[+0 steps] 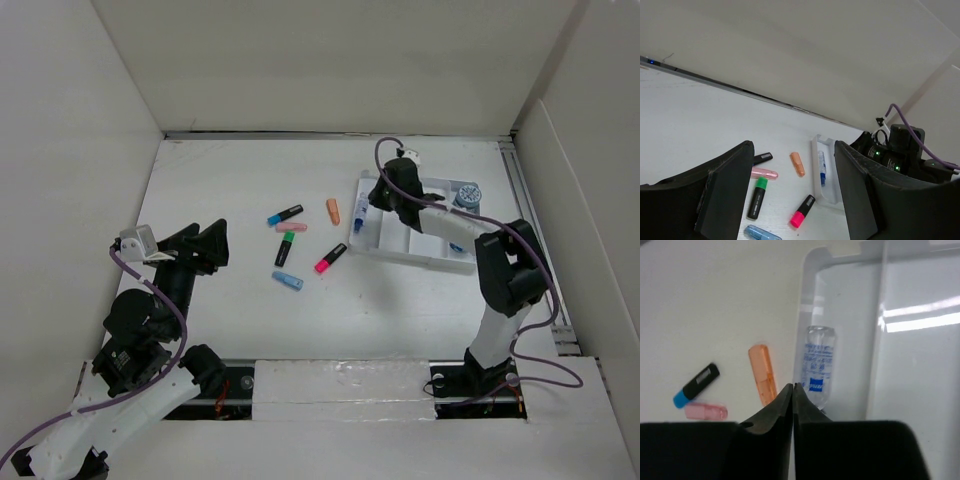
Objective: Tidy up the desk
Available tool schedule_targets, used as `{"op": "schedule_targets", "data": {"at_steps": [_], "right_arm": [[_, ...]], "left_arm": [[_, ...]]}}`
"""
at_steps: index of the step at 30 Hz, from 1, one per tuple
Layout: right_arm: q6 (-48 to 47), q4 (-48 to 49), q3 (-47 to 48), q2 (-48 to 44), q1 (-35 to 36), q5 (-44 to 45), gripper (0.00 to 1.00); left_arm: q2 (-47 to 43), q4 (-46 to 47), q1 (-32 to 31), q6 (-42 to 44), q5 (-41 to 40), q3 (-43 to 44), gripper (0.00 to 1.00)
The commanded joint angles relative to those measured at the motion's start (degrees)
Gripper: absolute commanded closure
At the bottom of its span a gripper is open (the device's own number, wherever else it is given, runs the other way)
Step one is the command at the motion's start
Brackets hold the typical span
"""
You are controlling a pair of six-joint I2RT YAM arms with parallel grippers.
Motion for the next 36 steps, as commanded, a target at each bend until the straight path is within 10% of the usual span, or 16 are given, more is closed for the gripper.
{"op": "schedule_targets", "data": {"at_steps": [1, 4, 7, 10, 23, 36], "right_arm": [[-3.8, 4.9, 2.1, 0.0, 6.6, 4.6, 0.99], [-5.4, -3.4, 10.2, 4.9, 10.4, 9.7, 0.93], [-7.9, -5.4, 14.6, 9.4, 12.4, 13.6, 0.45], [-9.2, -7.7, 18.2, 12.7, 12.9, 12.7, 0.27], [-9.4, -16.0, 26.5, 21.4, 12.9, 13.9, 0.4], [-9.6, -17.7, 27.5, 22.5, 13.5, 12.8, 0.8]], "left_arm": [[0.6, 2.2, 0.1, 0.9, 0.0, -0.3, 0.39], [0.8, 2.4, 0.1, 1.1, -0.4, -0.6, 0.39], [0.6, 2.1, 0.1, 1.0, -0.2, -0.4, 0.39], [0.3, 2.6, 0.1, 1.3, -0.6, -0.7, 0.39], [-0.2, 2.5, 0.1, 1.2, 0.1, -0.5, 0.39], [-0.1, 2.1, 0.1, 0.9, 1.0, -0.4, 0.39]]}}
